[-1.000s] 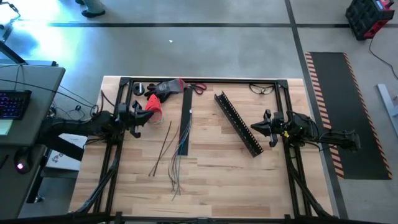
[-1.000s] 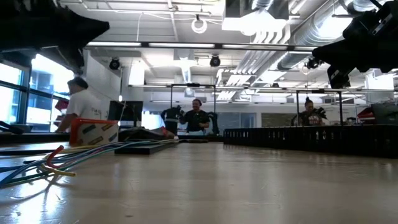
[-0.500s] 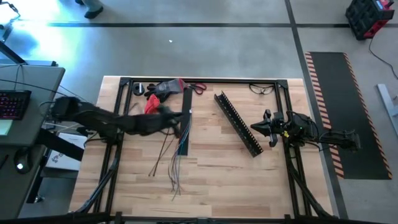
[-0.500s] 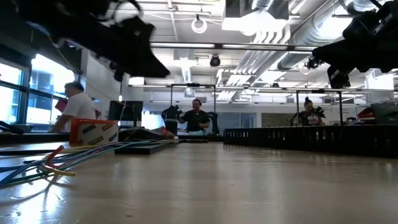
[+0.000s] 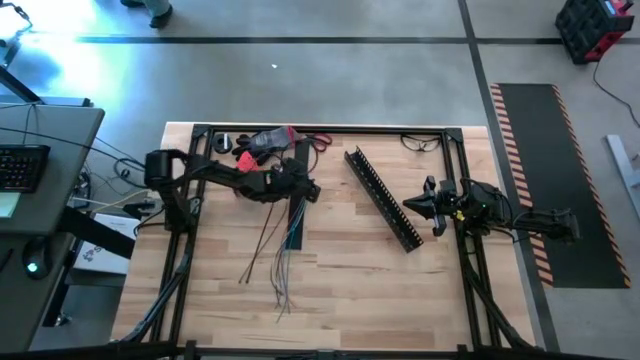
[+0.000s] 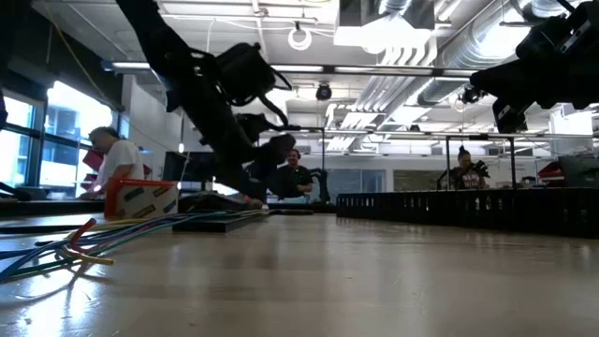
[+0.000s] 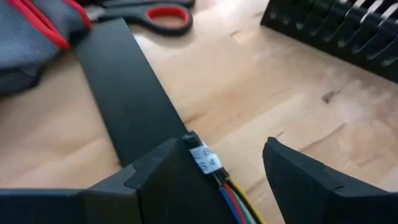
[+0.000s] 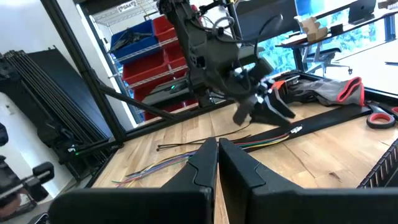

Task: Ziptie cables
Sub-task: Move the cables to the center

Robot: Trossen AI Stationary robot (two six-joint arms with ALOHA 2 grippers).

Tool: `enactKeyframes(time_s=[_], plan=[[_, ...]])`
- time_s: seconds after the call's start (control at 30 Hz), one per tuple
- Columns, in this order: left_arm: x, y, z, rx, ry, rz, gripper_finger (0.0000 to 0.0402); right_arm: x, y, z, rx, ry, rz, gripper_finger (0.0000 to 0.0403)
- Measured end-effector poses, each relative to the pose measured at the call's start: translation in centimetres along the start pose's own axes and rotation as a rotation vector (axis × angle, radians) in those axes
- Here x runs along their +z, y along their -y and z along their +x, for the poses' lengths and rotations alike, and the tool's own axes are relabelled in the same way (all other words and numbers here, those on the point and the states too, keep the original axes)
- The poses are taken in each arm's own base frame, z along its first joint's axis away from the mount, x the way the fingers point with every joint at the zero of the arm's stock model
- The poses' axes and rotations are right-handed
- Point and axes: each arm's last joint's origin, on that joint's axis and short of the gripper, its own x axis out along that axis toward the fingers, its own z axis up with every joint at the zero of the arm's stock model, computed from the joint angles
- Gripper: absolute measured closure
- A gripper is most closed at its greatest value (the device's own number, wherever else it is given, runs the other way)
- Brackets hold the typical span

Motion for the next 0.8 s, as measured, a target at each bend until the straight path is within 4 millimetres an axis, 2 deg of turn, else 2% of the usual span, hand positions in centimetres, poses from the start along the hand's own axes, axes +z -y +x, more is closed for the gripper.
enactKeyframes(time_s=[0.17, 0.4, 0.53, 0.7, 0.8], plan=[[-1.2, 0.1, 1.5, 0.047, -0.052, 0.012, 0.0205, 0.0, 0.0, 0.0, 0.000, 0.000, 0.000, 0.0402], [-1.1, -0.3, 1.9, 0.077, -0.046, 0.008, 0.0250, 0.0, 0.0, 0.0, 0.000, 0.000, 0.000, 0.0402], [-1.0, -0.5, 2.1, 0.059, -0.061, 0.014, 0.0299, 0.0, 0.0, 0.0, 0.000, -0.001, 0.000, 0.0402], [-0.7, -0.3, 1.7, 0.037, -0.059, 0.054, 0.0386, 0.0, 0.0, 0.0, 0.000, -0.001, 0.000, 0.0402], [0.2, 0.1, 0.3, 0.010, -0.018, 0.086, 0.0391, 0.0, 0.0, 0.0, 0.000, 0.000, 0.000, 0.0402]])
